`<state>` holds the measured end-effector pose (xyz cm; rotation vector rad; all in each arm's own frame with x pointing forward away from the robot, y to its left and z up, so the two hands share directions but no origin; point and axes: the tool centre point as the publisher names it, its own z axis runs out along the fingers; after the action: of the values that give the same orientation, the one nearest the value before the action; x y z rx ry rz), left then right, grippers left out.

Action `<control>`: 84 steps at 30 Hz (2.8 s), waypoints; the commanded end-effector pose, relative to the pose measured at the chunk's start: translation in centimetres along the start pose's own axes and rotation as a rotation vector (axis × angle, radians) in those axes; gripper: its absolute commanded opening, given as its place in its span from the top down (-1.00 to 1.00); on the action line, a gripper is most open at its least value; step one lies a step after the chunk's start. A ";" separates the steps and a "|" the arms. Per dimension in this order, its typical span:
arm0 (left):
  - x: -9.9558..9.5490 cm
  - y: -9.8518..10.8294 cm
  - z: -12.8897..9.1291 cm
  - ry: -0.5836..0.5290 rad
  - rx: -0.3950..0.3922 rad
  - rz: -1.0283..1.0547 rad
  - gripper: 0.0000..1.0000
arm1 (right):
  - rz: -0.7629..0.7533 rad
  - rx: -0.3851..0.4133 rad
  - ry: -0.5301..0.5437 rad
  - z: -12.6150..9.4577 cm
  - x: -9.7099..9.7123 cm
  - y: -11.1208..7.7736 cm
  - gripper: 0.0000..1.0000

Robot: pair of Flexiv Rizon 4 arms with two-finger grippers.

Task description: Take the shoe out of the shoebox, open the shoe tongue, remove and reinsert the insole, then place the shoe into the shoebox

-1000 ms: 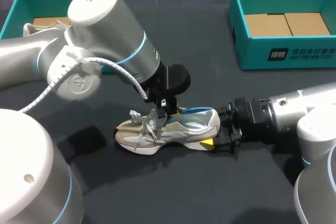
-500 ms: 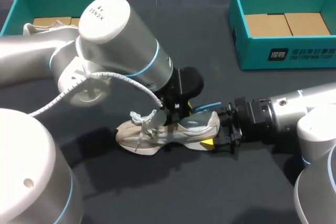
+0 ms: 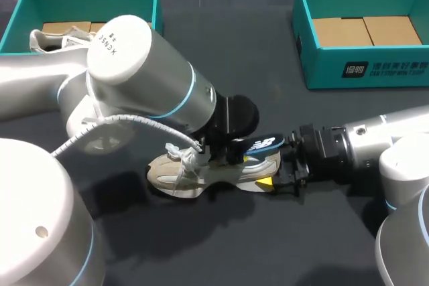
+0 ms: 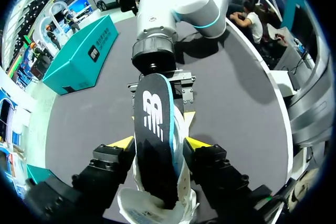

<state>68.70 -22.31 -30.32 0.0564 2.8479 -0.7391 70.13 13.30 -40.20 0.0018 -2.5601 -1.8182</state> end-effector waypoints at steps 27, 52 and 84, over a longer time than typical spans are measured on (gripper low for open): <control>0.5 -0.7 3.5 -0.100 -0.009 -0.014 0.09 | 0.000 0.003 -0.002 0.1 0.2 0.0 1.00; -2.0 0.0 2.3 -0.001 0.033 -0.085 1.00 | 0.000 0.003 -0.002 0.1 0.2 0.0 1.00; -1.1 -9.8 -6.5 0.344 0.223 -0.126 1.00 | 0.000 0.003 -0.002 0.1 0.2 0.0 1.00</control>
<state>67.76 -27.82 -19.79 0.0396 3.0979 -1.1730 70.11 13.31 -40.19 0.0020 -2.5600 -1.8182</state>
